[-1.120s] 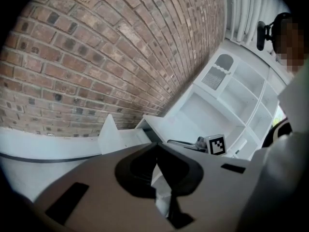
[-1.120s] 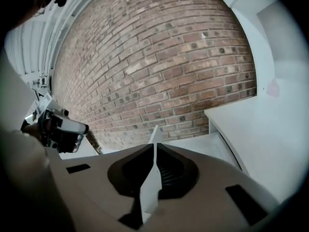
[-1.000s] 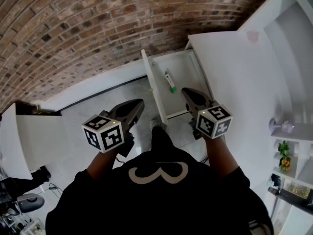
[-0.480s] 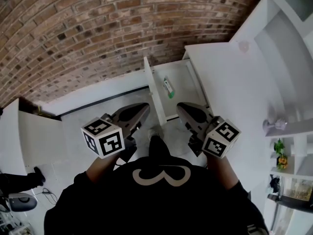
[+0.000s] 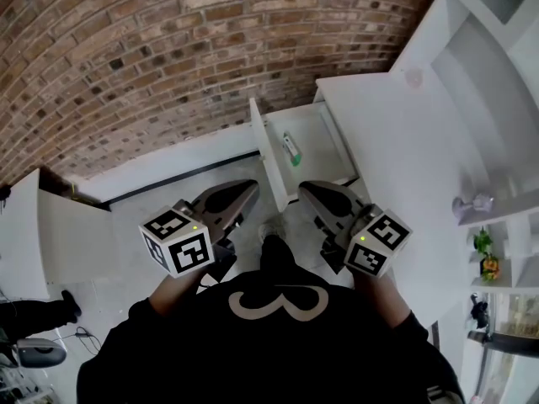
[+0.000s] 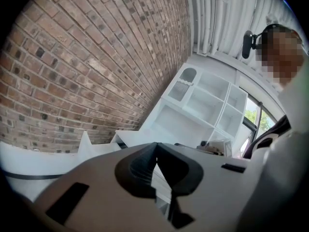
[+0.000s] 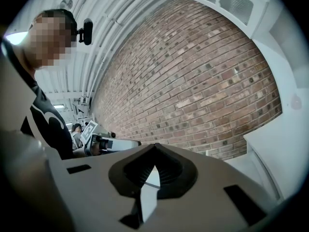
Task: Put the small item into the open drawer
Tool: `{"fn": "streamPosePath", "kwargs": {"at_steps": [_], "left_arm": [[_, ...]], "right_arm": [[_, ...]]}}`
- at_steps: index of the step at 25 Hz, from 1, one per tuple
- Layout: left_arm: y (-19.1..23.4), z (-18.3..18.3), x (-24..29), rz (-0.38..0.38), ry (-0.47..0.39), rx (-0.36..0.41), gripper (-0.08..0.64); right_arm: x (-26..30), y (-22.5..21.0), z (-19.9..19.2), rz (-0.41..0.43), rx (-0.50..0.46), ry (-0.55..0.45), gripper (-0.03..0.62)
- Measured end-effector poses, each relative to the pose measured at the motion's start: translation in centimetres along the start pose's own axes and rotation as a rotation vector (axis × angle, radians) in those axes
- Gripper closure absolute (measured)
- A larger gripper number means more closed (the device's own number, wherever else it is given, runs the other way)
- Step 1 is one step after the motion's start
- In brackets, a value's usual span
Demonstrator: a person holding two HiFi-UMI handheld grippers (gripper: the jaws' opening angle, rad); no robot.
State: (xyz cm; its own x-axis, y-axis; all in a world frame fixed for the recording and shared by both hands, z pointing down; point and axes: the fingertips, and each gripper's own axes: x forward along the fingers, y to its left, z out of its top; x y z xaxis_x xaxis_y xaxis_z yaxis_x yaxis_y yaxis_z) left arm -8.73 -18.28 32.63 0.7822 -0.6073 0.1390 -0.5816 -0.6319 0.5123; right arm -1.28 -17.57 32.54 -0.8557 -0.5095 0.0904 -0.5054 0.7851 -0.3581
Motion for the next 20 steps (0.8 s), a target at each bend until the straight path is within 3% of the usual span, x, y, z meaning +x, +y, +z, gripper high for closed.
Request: {"fn": "streamPosePath", "kwargs": {"at_steps": [20], "left_arm": [[1.6, -0.6, 1.2, 0.019, 0.033, 0.000, 0.558]], "right_arm": [[0.4, -2.1, -0.8, -0.028, 0.020, 0.019, 0.584]]}}
